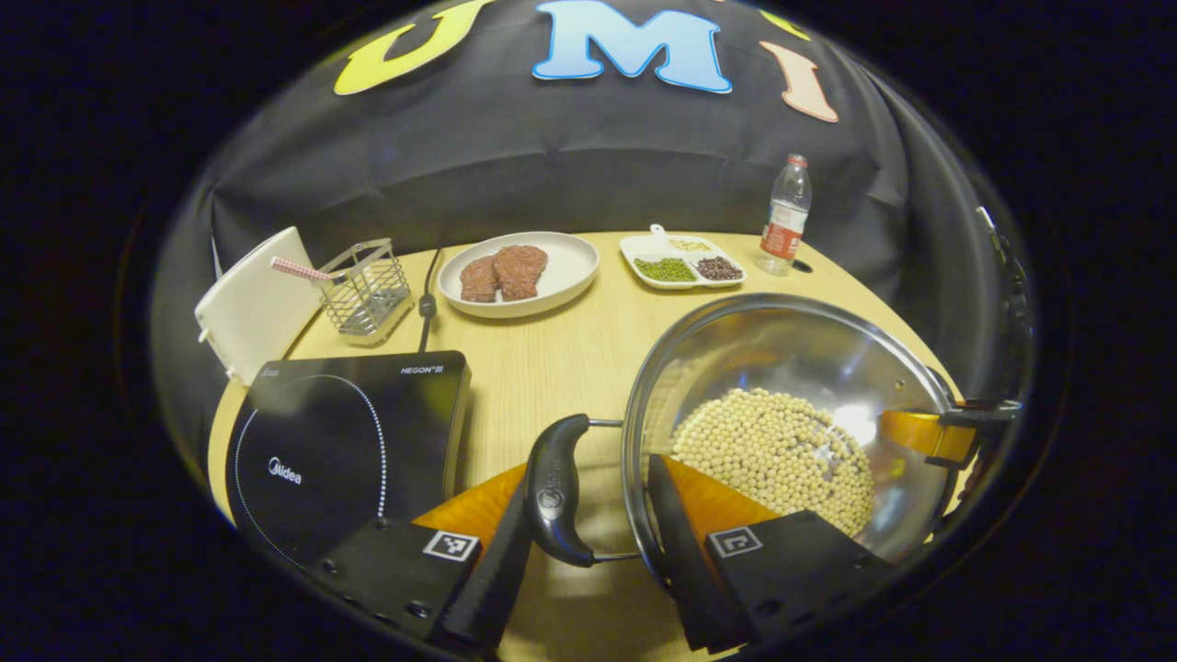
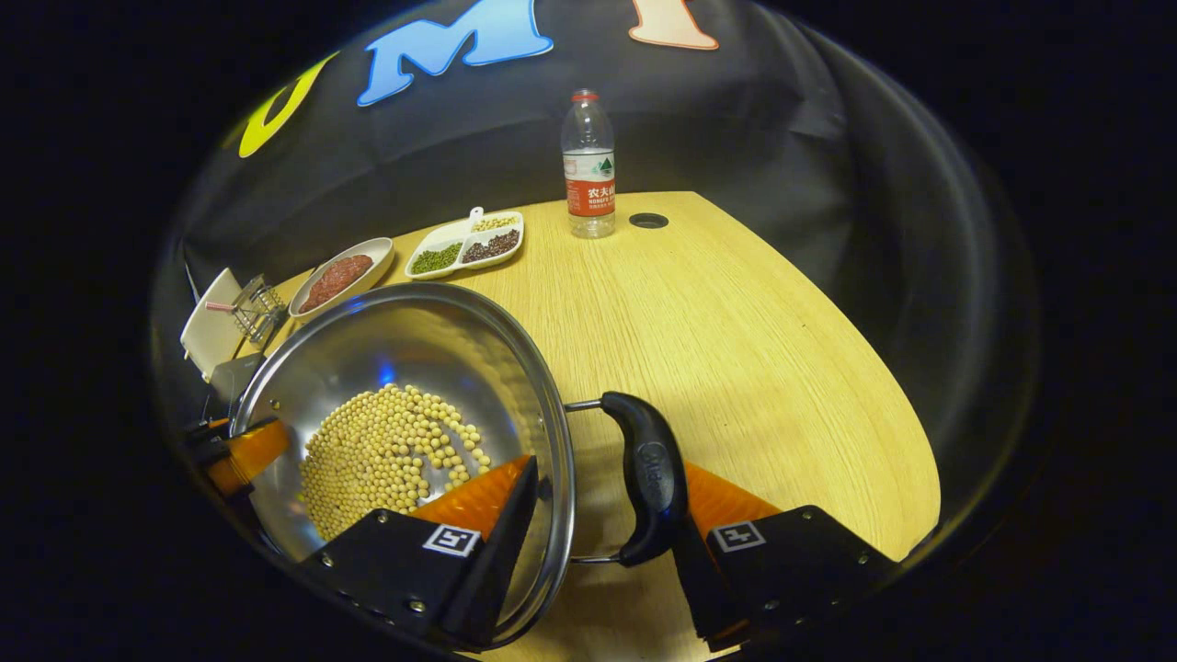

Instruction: First push the handle of the pot to place it horizontally, then grasp the pot with both hands and set it on the induction cooktop.

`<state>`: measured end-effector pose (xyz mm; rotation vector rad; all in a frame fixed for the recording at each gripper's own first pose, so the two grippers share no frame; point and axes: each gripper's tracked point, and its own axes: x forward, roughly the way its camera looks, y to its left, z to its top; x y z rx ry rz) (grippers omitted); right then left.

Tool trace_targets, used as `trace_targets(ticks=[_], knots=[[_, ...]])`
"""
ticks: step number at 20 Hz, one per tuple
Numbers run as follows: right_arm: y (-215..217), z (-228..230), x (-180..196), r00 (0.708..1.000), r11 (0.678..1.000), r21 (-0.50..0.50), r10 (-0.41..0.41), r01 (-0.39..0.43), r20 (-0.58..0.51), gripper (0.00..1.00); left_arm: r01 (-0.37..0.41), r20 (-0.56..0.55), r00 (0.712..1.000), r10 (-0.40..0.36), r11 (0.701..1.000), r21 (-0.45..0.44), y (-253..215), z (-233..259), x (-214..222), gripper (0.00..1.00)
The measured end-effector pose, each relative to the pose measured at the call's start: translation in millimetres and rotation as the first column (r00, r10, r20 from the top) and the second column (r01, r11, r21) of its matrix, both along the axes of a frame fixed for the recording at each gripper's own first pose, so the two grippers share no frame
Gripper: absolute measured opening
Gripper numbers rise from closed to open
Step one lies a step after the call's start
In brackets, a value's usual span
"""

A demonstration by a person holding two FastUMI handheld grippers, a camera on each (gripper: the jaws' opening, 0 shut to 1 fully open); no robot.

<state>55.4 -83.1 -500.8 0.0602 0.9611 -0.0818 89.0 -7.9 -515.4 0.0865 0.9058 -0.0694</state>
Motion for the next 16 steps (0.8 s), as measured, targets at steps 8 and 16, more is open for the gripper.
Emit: trace_targets(ticks=[8,16], knots=[[-2.4,4.2,-7.8,1.0,1.0,0.0,-0.007,0.007,-0.013,0.73,-0.013,0.005,1.0,0.013,1.0,0.006,-1.3,2.1,1.0,0.72],[-6.2,15.4,-16.8,1.0,1.0,-0.021,0.005,-0.005,-0.015,0.73,-0.017,0.031,0.999,0.017,1.0,0.002,-7.4,26.9,-7.1,0.75]])
